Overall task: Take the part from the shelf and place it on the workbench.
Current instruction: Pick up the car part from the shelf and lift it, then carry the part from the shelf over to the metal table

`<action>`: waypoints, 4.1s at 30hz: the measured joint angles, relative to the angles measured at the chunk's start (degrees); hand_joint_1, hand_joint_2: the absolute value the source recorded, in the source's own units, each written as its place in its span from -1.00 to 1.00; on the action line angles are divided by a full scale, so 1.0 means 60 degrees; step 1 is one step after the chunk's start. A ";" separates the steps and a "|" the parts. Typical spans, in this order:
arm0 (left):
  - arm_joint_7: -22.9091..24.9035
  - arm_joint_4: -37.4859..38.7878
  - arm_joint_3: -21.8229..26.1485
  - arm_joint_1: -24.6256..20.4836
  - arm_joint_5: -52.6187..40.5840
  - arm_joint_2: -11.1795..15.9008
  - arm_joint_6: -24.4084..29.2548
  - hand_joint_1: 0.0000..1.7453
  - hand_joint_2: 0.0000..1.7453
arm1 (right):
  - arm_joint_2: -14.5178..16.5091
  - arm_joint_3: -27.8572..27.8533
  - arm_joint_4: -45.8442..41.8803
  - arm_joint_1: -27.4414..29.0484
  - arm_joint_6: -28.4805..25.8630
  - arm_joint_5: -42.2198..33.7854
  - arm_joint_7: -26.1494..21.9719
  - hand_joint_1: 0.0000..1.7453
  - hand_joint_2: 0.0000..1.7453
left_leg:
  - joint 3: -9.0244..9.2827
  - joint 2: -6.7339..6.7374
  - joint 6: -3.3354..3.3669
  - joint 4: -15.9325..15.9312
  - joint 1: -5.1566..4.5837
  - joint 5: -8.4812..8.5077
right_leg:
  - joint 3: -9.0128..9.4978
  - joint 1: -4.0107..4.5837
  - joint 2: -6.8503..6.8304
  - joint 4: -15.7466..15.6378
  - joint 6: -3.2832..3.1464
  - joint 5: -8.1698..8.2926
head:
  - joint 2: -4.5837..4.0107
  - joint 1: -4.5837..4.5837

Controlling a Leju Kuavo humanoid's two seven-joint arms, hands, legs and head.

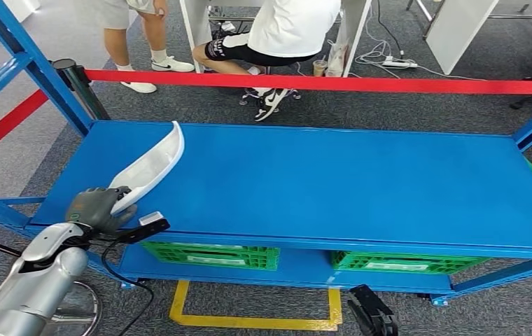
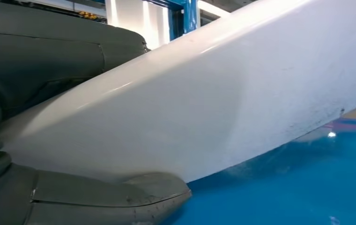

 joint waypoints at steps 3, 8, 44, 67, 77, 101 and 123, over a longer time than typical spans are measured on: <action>0.0000 -0.0011 -0.0001 0.0013 0.0000 -0.0012 0.0001 1.00 1.00 | 0.0000 0.0000 0.0000 0.0000 -0.0001 0.0000 0.0000 -1.00 -1.00 | 0.0002 0.0000 0.0000 0.0000 0.0000 0.0000 | 0.0002 0.0000 0.0000 0.0002 0.0000 0.0000 | 0.0000 0.0002; 0.0000 -0.0013 0.0001 0.0015 0.0000 -0.0017 0.0001 1.00 1.00 | 0.0000 0.0000 0.0000 0.0001 0.0000 0.0000 0.0000 -1.00 -1.00 | 0.0004 0.0000 0.0000 0.0000 0.0000 0.0000 | 0.0003 0.0000 0.0000 0.0003 0.0000 0.0000 | 0.0000 0.0000; -0.0823 -0.8914 -0.1958 0.5494 -0.0120 -0.0910 0.4197 1.00 1.00 | 0.0120 -0.0821 0.0018 0.0603 -0.0673 -0.0648 -0.0714 -1.00 -1.00 | 0.0091 0.0108 0.0387 -0.0223 -0.0064 0.0173 | -0.1128 -0.0172 -0.0072 0.2472 0.0376 -0.0962 | 0.0001 0.0097; -0.0923 -0.9296 -0.2106 0.5775 0.0063 -0.0751 0.4707 1.00 1.00 | 0.0210 -0.0891 0.0061 0.0588 -0.0688 -0.0565 -0.0681 -1.00 -1.00 | 0.0581 0.0077 0.0113 -0.0344 -0.0123 -0.0148 | -0.0640 -0.0107 -0.0104 -0.0008 0.0165 0.0767 | 0.0004 0.0025; -0.1202 -0.9342 -0.2089 0.6195 0.0961 -0.0366 0.5356 1.00 1.00 | 0.0235 -0.0985 0.0116 0.0832 -0.0679 -0.0597 -0.0855 -1.00 -1.00 | -0.0449 0.0429 0.0264 -0.0308 -0.0119 0.0678 | -0.0162 -0.0124 -0.0333 0.1365 0.0357 -0.0423 | 0.0004 0.0118; -0.1716 -0.9193 -0.2051 0.5988 0.1956 -0.0096 0.5039 1.00 1.00 | 0.0425 -0.1375 0.0219 0.1015 -0.0817 -0.0692 -0.0914 -1.00 -1.00 | 0.0462 0.0016 0.0292 -0.0543 -0.0034 0.0112 | -0.1143 -0.0070 0.0165 0.0744 0.0288 -0.0128 | 0.0004 0.0180; -0.2171 -0.8785 -0.1832 0.5995 0.2198 -0.0233 0.4831 1.00 1.00 | 0.0540 -0.1709 0.0283 0.1316 -0.1028 -0.0739 -0.1142 -1.00 -1.00 | 0.0048 -0.0138 0.0001 0.1023 -0.0038 -0.0390 | -0.0260 0.0081 0.0386 -0.0327 -0.0158 0.0456 | 0.0004 0.0202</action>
